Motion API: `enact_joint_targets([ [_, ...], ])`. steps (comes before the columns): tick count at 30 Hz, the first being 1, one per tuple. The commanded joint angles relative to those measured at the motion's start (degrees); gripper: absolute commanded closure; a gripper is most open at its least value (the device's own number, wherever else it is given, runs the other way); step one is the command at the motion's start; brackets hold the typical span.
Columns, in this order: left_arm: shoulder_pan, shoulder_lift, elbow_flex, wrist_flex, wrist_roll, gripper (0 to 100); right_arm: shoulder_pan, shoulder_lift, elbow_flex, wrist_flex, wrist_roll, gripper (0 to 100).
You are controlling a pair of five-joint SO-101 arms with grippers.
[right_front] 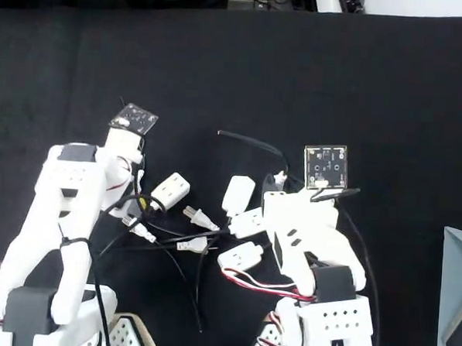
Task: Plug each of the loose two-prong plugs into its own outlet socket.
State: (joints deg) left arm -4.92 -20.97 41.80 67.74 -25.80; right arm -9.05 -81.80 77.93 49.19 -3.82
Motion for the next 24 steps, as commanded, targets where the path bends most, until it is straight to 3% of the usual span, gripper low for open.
enact_joint_targets([
  [1, -0.6, -1.7, -5.8, 4.6, 0.0, 82, -1.5, 0.1, -2.9, -2.7, 0.5, 98.5],
  [6, -0.9, -5.4, -7.3, 8.6, 6.6, 88, -8.0, 0.2, -3.0, -5.4, 3.3, 98.5],
  [13, -8.1, -26.5, -0.2, 4.8, 11.3, 91, -17.1, 2.5, -7.3, -6.0, 4.3, 98.5],
  [19, -12.4, -43.2, 13.2, 0.5, 15.2, 91, -24.0, 17.5, -14.7, -7.9, 4.0, 98.5],
  [24, -15.3, -53.2, 24.8, -5.5, 21.0, 91, -28.9, 29.7, -15.9, -17.7, 4.0, 98.6],
])
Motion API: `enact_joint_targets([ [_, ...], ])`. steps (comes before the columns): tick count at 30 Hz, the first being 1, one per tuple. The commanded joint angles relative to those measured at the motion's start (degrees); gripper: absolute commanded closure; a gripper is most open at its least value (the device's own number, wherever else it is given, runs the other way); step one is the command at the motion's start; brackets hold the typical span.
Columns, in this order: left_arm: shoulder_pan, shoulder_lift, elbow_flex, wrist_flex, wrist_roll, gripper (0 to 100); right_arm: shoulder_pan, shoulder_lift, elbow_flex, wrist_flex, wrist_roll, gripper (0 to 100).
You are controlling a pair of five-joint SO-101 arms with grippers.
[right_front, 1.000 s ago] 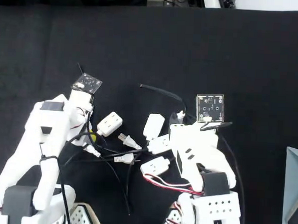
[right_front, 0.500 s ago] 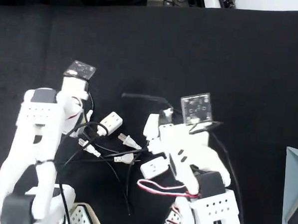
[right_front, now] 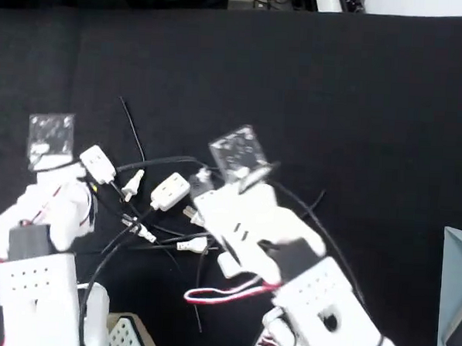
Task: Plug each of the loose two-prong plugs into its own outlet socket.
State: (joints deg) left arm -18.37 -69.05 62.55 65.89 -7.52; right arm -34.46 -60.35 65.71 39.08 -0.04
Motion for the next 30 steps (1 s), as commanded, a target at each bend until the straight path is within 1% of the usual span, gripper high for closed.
enact_joint_targets([
  [1, -2.6, -6.8, 5.8, -4.7, 3.3, 91, -3.8, 10.5, -3.6, -9.5, 0.2, 98.6],
  [5, -5.9, -12.0, 10.2, -6.9, 3.7, 91, -3.9, 19.1, -5.0, -15.6, 0.2, 98.6],
  [7, -7.3, -14.0, 11.6, -7.1, 5.9, 91, -4.0, 23.2, -6.1, -18.0, 0.2, 98.6],
  [9, -8.6, -16.0, 12.4, -7.1, 7.1, 91, -4.7, 27.2, -7.6, -19.8, 0.2, 98.6],
  [14, -9.9, -20.7, 14.8, -7.1, 7.1, 91, -5.5, 35.3, -10.4, -22.2, 0.2, 98.6],
  [17, -9.7, -23.7, 16.2, -7.1, 7.1, 91, -5.5, 38.0, -10.1, -25.6, 0.1, 98.6],
  [20, -9.6, -26.7, 17.5, -7.1, 7.1, 91, -5.5, 40.0, -10.0, -27.6, -2.6, 98.6],
  [26, -9.6, -31.7, 19.5, -6.7, 6.9, 90, -5.5, 40.7, -10.2, -27.9, -3.8, 98.6],
  [30, -9.6, -32.6, 19.7, -6.6, 6.9, 90, -6.1, 40.7, -10.0, -28.0, -3.8, 98.6],
])
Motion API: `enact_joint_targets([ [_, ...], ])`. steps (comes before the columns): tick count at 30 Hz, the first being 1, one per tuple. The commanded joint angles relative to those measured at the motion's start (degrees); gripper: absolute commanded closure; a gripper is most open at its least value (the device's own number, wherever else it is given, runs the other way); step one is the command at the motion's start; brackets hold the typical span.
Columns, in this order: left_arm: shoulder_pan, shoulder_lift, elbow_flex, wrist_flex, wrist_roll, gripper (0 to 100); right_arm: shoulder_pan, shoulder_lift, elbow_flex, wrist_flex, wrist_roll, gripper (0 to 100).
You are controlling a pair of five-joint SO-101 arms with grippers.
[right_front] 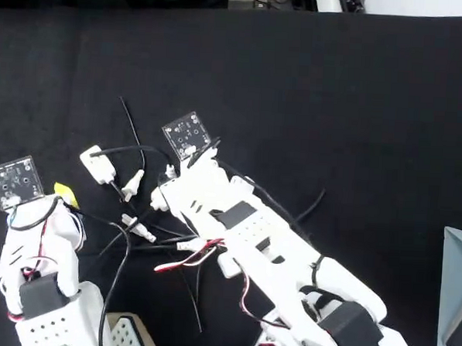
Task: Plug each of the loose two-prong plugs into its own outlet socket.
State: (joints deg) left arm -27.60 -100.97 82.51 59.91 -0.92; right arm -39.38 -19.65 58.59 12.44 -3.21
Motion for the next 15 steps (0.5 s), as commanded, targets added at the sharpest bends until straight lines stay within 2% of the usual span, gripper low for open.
enact_joint_targets([
  [1, -0.4, -0.7, -0.2, -0.6, 0.3, 90, -1.2, 0.0, -2.9, -1.3, -0.6, 98.6],
  [15, -0.3, -0.6, -0.1, -0.5, 0.2, 90, 0.6, 0.1, -2.2, -3.5, -0.2, 98.6],
])
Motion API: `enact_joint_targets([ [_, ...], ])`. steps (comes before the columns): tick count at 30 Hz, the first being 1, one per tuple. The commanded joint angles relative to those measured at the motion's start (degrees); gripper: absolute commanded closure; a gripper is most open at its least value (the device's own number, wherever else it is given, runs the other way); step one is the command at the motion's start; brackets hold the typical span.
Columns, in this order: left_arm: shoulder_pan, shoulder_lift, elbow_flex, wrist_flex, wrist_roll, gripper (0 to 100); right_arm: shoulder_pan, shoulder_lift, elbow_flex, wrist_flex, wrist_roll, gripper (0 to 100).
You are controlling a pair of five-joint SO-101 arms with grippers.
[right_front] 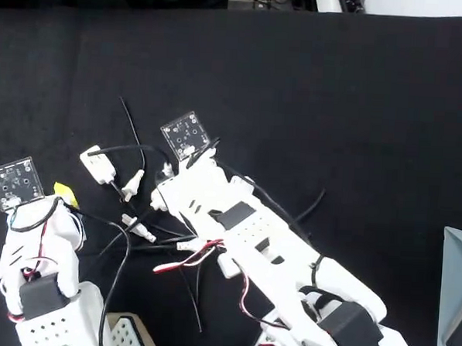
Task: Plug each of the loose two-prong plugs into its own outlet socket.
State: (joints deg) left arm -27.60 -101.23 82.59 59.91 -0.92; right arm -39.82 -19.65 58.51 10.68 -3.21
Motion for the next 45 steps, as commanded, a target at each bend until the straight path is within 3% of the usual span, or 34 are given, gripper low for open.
enact_joint_targets([
  [1, -0.3, -0.4, -0.2, -0.5, 0.2, 90, 1.3, 0.1, -2.1, -2.4, -0.1, 98.6],
  [11, -0.3, -0.8, -0.3, 1.1, 0.1, 90, 3.5, 5.9, -2.1, -4.0, 4.3, 98.6],
  [45, -0.3, -0.8, -0.3, 1.3, 0.1, 90, 3.8, 10.2, 1.4, -6.3, 6.3, 98.7],
])
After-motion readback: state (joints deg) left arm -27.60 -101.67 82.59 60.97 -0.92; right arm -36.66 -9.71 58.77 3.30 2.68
